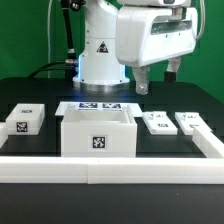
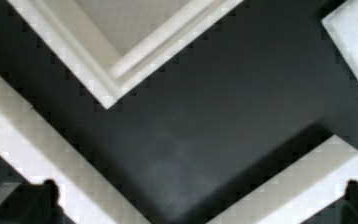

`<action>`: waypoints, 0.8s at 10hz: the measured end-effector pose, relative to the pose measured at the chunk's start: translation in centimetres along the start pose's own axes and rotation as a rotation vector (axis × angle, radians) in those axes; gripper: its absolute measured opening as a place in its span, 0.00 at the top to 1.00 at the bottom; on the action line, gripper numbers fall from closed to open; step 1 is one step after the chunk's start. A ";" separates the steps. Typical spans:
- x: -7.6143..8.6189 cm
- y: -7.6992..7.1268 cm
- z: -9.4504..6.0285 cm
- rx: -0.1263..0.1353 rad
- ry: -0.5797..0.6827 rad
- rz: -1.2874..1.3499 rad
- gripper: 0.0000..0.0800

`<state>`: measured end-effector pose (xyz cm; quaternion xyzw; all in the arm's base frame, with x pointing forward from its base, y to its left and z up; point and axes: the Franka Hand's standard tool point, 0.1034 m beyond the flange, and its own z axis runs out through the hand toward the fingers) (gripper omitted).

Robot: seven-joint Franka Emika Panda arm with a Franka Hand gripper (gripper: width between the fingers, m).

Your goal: Assemble cabinet

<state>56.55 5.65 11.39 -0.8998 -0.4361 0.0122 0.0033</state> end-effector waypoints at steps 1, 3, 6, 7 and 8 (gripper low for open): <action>0.0 0.0 0.0 0.000 0.000 0.000 0.00; 0.0 0.0 0.0 0.000 0.000 0.000 0.00; 0.0 0.0 0.0 0.000 0.000 0.000 0.00; 0.0 0.0 0.0 0.000 0.000 0.000 0.00; 0.0 0.0 0.0 0.000 0.000 0.000 0.00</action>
Offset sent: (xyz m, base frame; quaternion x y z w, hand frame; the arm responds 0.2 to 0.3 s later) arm 0.0000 0.0000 0.0000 0.0000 0.0000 0.0000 1.0000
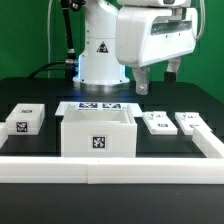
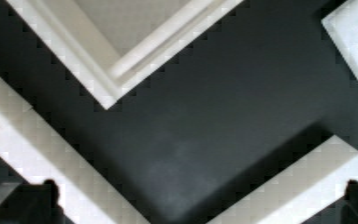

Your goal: Assemble cabinet

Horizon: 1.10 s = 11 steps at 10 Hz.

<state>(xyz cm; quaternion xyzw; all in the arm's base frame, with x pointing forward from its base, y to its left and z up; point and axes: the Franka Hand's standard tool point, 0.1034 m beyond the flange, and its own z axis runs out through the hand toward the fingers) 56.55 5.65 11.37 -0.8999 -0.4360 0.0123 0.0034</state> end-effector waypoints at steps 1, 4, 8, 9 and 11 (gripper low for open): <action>0.0 0.0 0.0 0.000 0.000 0.000 0.00; 0.0 0.0 0.0 0.000 0.000 0.000 0.00; -4.0 -1.4 1.0 -0.074 0.038 -0.291 0.00; -5.5 -1.4 1.5 -0.076 0.026 -0.375 0.00; -6.0 -1.3 1.7 -0.075 0.023 -0.375 0.00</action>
Offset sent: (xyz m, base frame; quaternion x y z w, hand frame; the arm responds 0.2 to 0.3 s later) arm 0.0000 0.0000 0.0000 0.0000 0.0000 0.0000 1.0000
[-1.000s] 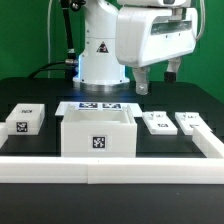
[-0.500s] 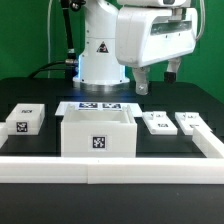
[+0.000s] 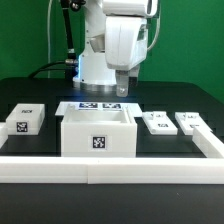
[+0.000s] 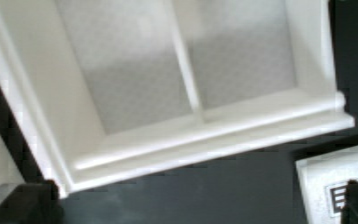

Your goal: Assemble cabinet

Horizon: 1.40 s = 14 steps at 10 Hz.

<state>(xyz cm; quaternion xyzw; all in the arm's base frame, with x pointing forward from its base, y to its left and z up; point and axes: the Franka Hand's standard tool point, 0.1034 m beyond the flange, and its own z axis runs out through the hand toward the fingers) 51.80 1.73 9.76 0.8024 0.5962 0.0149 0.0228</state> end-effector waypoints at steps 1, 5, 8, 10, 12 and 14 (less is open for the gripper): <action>0.0 -0.1 0.0 0.001 0.000 -0.001 0.00; -0.4 -0.6 0.5 -0.021 0.005 -0.101 0.00; -1.5 -2.8 2.0 -0.014 0.006 -0.172 0.00; -1.8 -3.7 2.2 -0.003 0.003 -0.169 0.00; -2.1 -4.6 2.5 0.007 0.001 -0.170 0.00; -2.6 -5.1 3.8 0.026 0.001 -0.181 0.00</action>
Offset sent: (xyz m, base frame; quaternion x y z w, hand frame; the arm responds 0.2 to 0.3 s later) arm -0.0100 0.0000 0.0000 0.0000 0.0000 0.0000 1.0000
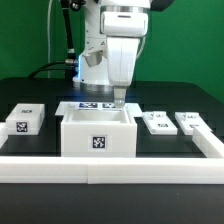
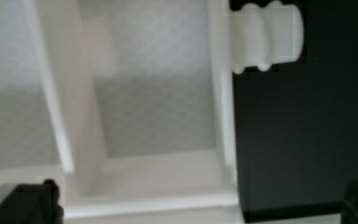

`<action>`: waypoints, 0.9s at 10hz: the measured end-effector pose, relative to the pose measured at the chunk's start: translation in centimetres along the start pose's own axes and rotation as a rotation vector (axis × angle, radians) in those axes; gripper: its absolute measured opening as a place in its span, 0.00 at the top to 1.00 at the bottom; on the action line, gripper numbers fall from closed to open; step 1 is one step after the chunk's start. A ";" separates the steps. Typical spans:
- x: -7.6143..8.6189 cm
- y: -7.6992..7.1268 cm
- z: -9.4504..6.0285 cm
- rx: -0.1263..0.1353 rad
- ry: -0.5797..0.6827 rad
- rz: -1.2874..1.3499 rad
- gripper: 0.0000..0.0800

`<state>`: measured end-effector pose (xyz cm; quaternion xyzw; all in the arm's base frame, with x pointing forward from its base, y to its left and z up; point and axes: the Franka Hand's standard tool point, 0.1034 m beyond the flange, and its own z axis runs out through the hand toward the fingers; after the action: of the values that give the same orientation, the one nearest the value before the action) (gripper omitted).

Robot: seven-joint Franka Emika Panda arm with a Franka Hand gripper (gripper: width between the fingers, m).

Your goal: Assemble cabinet

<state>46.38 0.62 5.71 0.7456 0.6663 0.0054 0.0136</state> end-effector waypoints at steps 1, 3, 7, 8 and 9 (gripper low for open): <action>-0.2 -0.1 0.4 0.006 0.000 0.000 0.00; -0.8 -0.3 1.0 0.013 0.001 -0.004 0.00; -1.3 -1.2 3.0 0.042 0.005 0.010 0.00; -1.2 -1.3 3.2 0.045 0.005 0.012 0.00; -1.2 -1.3 3.2 0.042 0.006 0.013 0.03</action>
Offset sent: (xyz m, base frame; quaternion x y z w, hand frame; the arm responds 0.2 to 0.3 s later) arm -0.0011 -0.0064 -0.0105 -0.0051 0.0107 -0.0147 0.9998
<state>45.06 -0.44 2.48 0.7499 0.6615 -0.0062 -0.0042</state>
